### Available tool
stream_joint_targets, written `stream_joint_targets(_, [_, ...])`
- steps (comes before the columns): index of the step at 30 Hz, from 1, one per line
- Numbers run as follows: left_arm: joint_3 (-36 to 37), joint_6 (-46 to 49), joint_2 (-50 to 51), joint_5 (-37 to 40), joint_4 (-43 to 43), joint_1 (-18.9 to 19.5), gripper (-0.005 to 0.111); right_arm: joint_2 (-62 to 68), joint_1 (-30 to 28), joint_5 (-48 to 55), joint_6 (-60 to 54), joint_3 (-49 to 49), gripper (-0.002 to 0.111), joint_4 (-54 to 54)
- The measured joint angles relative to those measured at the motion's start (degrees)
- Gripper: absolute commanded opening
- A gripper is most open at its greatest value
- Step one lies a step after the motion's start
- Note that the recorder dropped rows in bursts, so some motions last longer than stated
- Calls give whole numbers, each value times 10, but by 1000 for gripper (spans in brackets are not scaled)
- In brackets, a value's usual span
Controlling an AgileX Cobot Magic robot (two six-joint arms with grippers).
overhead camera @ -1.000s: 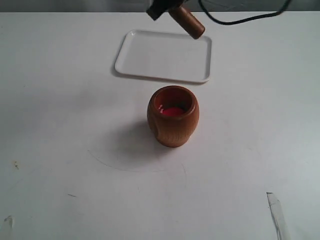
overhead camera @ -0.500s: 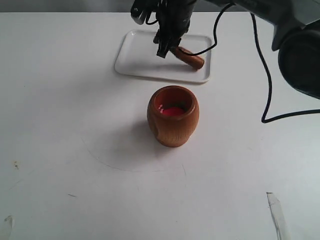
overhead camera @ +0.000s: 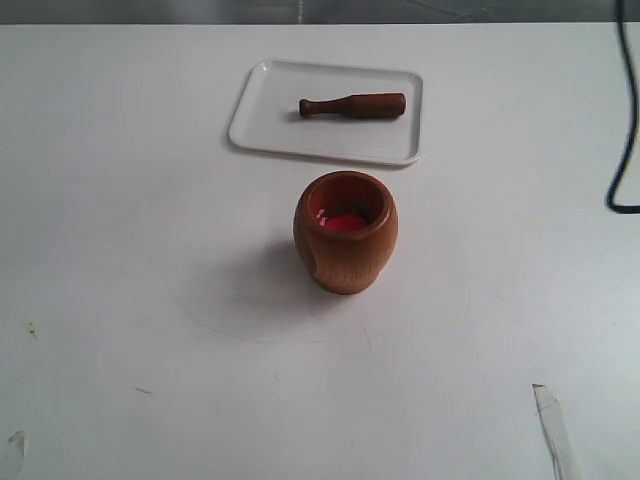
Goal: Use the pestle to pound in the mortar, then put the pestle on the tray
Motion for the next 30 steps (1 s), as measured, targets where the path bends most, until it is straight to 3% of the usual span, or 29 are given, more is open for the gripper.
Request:
stream_joint_targets(6, [0, 0, 0, 0, 0, 0, 0, -184, -22, -145, 178, 201, 0, -52])
stream_joint_targets(13, [0, 0, 0, 0, 0, 0, 0, -425, -22, -369, 472, 532, 0, -327])
stream_joint_targets(17, [0, 0, 0, 0, 0, 0, 0, -543, -22, -383, 639, 678, 0, -440])
stream_joint_targets(25, [0, 0, 0, 0, 0, 0, 0, -790, -22, -372, 876, 891, 0, -464])
stream_joint_targets(30, [0, 0, 0, 0, 0, 0, 0, -970, -22, -384, 870, 976, 0, -464])
